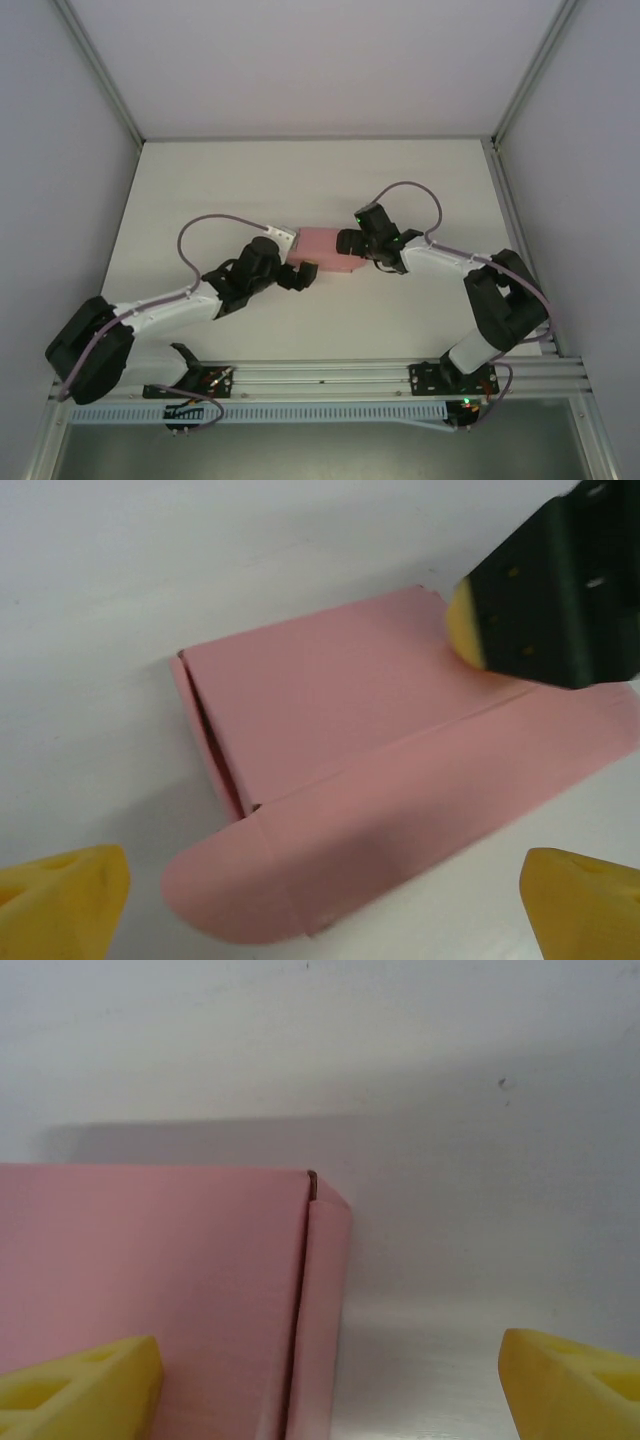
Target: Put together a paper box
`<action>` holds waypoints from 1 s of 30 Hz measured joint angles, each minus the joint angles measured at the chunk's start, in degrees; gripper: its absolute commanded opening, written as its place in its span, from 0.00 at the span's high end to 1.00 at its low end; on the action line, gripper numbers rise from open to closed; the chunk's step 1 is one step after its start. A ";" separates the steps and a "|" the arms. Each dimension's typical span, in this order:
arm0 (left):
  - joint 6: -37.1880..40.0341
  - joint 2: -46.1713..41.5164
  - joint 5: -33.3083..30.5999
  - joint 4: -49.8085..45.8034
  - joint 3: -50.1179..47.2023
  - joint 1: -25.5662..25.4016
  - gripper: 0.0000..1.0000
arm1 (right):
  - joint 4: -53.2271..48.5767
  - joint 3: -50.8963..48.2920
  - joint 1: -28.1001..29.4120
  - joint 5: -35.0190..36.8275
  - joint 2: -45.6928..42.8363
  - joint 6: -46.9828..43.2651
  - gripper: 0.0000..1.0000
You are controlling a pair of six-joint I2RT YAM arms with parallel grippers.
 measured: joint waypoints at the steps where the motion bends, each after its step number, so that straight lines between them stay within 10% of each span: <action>1: -0.04 -0.63 0.83 -1.77 0.87 0.00 0.00 | 0.90 -0.68 0.00 -0.26 0.26 0.22 0.13; 13: -5.68 17.86 11.72 -10.80 18.80 10.23 0.07 | 9.49 -4.22 0.00 -1.55 2.16 1.01 0.16; 30: -7.48 32.02 26.73 -8.98 23.80 19.06 0.72 | 11.74 -4.13 -0.39 -1.77 3.21 -0.72 0.14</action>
